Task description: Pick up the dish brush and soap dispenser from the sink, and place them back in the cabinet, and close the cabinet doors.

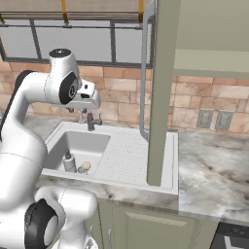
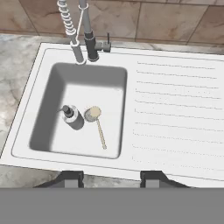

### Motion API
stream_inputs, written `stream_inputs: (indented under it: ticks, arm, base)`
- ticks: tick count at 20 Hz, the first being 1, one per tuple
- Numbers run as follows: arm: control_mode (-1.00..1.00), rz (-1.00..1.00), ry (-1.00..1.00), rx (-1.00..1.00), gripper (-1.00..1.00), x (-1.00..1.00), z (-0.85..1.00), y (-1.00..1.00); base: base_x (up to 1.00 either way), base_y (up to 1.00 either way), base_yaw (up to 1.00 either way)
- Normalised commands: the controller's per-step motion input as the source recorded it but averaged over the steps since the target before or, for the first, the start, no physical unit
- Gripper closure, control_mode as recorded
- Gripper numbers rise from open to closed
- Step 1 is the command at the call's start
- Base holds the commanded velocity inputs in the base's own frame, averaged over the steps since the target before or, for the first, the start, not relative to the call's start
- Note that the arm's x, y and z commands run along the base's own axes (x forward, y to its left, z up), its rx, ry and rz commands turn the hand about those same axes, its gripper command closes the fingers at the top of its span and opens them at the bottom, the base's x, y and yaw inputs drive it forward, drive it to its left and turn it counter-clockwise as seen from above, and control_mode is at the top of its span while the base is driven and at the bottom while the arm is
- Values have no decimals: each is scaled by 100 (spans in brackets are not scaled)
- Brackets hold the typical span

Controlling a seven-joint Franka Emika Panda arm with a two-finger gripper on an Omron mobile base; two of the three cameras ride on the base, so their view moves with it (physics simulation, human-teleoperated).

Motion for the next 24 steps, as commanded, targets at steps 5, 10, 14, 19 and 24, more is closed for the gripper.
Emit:
stream_inputs:
  ticks: [5, 10, 14, 19, 24]
  arm:
    - [-100, 4, 0, 0, -100, 0, 0, 3]
    - [-100, 5, 0, 0, -100, 0, -5, 18]
    - [-100, 4, 0, 0, -100, 0, -19, 33]
    - [-100, 4, 1, 0, -100, 7, -21, 36]
    - [-100, 5, 0, 0, -100, 19, -9, 27]
  base:
    - [0, 0, 0]
    - [0, 0, 0]
    - [0, 0, 0]
    - [0, 0, 0]
    - [0, 0, 0]
